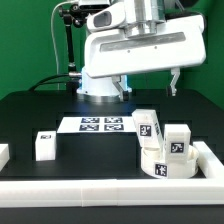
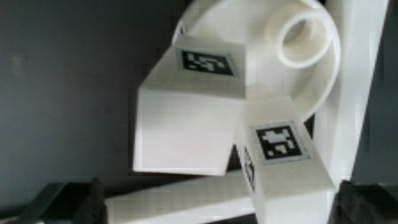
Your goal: Assemble stool
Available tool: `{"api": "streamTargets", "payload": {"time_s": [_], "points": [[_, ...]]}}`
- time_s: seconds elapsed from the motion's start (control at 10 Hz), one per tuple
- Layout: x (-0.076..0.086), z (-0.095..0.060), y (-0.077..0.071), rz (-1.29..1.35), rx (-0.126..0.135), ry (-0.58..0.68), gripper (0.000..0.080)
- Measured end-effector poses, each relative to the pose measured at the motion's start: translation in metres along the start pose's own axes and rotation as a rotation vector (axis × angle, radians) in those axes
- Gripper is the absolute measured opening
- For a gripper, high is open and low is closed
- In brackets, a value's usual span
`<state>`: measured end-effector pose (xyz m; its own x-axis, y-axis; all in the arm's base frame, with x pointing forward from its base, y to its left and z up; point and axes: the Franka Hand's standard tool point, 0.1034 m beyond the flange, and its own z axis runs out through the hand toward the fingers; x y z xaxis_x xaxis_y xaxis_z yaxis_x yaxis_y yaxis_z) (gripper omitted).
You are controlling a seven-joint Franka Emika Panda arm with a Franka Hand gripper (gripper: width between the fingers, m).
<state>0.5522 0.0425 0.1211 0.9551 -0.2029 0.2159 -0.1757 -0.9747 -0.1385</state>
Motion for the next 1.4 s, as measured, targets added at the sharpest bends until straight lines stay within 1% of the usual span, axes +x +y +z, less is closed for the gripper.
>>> {"api": "streamTargets", "payload": {"time_s": [0.1, 0.2, 0.4, 0.5, 0.8, 0.9, 1.2, 1.3, 1.4], "points": [[-0.0050, 0.0010, 0.0004, 0.002, 0.013, -0.121, 0.0649], [-0.0031, -0.0002, -0.0011, 0.016, 0.019, -0.172, 0.0649], [-0.0080, -0.0004, -0.0022, 0.023, 0.031, -0.288, 0.0649], [-0.0042, 0.0003, -0.0022, 0.020, 0.031, -0.283, 0.0649], [-0.0033, 0.0010, -0.0025, -0.110, 0.038, -0.273, 0.0649], [-0.0036, 0.0015, -0.0023, -0.214, 0.051, -0.272, 0.0649], [-0.0033, 0.0017, -0.0005, -0.415, 0.079, -0.267, 0.0649], [-0.0032, 0.0019, -0.0002, -0.474, 0.082, -0.265, 0.0649], [-0.0004, 0.0026, -0.0006, -0.651, 0.070, -0.250, 0.0649]]}}
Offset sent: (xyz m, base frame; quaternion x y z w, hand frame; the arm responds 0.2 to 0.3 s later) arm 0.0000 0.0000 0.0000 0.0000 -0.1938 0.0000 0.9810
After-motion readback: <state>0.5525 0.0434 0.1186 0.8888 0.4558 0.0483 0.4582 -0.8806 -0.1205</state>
